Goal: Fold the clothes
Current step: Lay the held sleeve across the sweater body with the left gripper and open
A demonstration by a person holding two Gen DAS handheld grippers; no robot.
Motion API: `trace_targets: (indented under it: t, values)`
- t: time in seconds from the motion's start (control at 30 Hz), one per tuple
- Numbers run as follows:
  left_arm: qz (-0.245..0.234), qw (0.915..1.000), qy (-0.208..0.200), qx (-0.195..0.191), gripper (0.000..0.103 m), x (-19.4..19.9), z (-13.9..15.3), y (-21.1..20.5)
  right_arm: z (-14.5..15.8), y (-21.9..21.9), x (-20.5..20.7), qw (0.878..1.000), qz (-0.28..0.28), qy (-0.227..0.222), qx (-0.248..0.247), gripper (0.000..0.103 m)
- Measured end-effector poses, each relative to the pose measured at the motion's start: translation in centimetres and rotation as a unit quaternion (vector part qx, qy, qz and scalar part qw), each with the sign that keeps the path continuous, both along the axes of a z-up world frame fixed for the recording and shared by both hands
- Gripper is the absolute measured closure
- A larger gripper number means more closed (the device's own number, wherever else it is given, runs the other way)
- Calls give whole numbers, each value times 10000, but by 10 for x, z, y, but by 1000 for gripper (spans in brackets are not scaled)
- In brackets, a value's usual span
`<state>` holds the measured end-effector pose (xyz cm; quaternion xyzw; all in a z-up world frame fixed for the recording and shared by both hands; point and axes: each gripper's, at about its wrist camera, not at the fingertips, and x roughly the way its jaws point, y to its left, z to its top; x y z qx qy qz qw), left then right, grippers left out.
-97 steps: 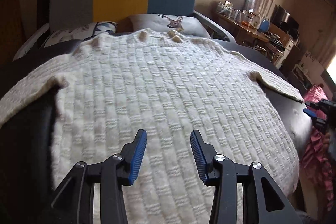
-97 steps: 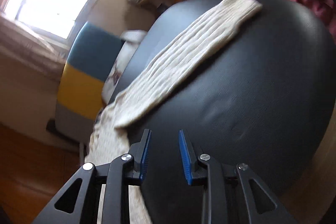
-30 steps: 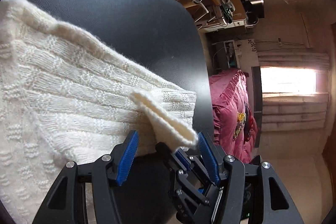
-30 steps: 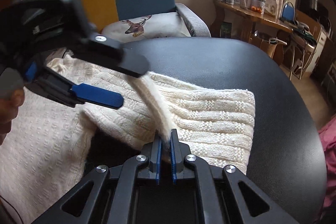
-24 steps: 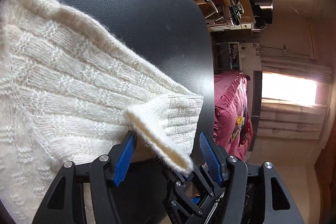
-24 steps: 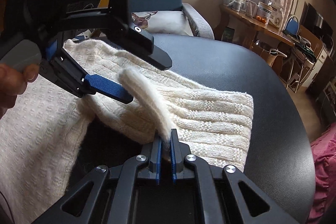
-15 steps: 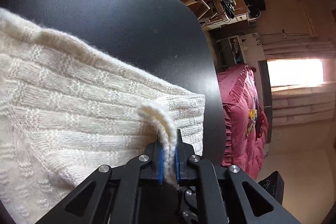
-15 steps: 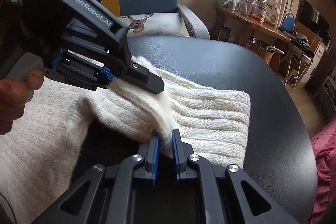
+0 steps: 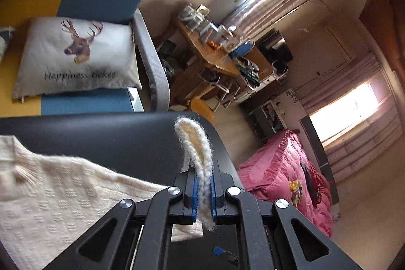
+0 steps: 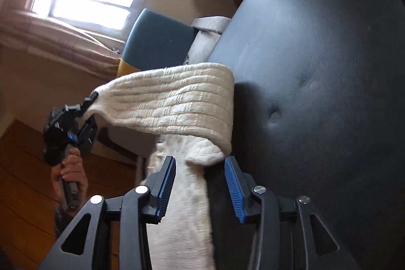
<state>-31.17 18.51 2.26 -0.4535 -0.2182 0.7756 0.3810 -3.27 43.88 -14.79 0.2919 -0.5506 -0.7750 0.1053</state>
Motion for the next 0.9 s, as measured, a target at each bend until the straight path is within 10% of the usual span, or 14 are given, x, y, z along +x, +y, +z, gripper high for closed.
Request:
trace_targets:
  t: [0.2, 0.37, 0.7, 0.9]
  values:
    - [430, 9985, 342, 37, 96, -7, 41, -71, -32, -33, -36, 9718, -5, 464, -2312, 8]
    - [581, 9964, 547, 272, 96, 4, 61, -118, -45, -69, -72, 9507, -107, 421, -3070, 6]
    - [1034, 9914, 615, 515, 96, 23, 61, -214, -52, -101, -151, 9616, -362, 0, -2719, 5]
    - [1598, 9860, 148, 455, 96, 28, -1, -294, -46, -111, -162, 9784, -223, -170, -2047, 5]
